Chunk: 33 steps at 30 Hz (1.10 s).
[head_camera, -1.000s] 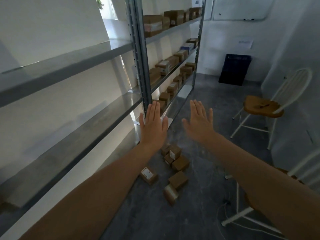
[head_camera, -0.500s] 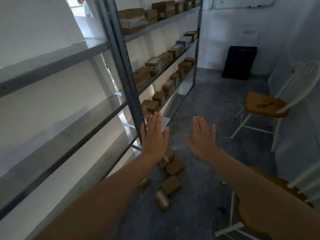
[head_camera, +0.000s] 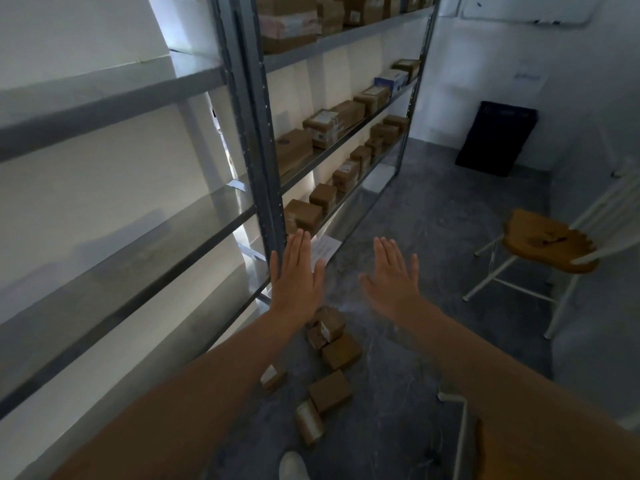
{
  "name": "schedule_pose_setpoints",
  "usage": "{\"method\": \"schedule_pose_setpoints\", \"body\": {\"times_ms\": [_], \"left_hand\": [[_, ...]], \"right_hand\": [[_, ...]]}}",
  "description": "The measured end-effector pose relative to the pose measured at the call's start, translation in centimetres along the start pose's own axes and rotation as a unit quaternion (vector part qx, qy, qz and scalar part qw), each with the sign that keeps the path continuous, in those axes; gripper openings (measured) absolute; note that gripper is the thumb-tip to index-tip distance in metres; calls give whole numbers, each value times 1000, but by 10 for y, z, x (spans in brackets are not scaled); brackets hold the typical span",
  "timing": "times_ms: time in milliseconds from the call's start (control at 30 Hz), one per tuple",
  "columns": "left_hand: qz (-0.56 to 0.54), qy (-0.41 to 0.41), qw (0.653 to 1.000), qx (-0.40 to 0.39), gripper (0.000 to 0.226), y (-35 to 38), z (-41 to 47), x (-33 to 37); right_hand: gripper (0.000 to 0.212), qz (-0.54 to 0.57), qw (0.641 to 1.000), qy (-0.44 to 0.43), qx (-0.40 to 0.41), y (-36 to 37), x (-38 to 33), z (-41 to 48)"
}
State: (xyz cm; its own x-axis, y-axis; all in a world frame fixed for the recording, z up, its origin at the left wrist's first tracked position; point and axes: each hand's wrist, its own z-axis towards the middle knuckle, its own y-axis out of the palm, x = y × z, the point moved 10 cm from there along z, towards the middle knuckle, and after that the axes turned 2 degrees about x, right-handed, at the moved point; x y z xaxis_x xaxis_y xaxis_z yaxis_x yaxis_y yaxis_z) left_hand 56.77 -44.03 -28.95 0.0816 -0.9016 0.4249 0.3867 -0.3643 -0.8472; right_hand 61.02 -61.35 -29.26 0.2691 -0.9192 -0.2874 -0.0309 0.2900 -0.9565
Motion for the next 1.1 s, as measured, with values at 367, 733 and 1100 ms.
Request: {"method": "schedule_pose_setpoints", "body": {"times_ms": [367,733,1100], "left_hand": [[-41,-51,997,-39,57,54,81,-66],[-16,-136,988,-64,58,83,105,-141],[17,-254,967,-32,57,104,102,-154]], "right_hand": [[74,-21,1000,14,-14,23,-21,111],[74,-21,997,3,-73,64,-19,178],[72,13,983,-113,-147,120,-38,242]]}}
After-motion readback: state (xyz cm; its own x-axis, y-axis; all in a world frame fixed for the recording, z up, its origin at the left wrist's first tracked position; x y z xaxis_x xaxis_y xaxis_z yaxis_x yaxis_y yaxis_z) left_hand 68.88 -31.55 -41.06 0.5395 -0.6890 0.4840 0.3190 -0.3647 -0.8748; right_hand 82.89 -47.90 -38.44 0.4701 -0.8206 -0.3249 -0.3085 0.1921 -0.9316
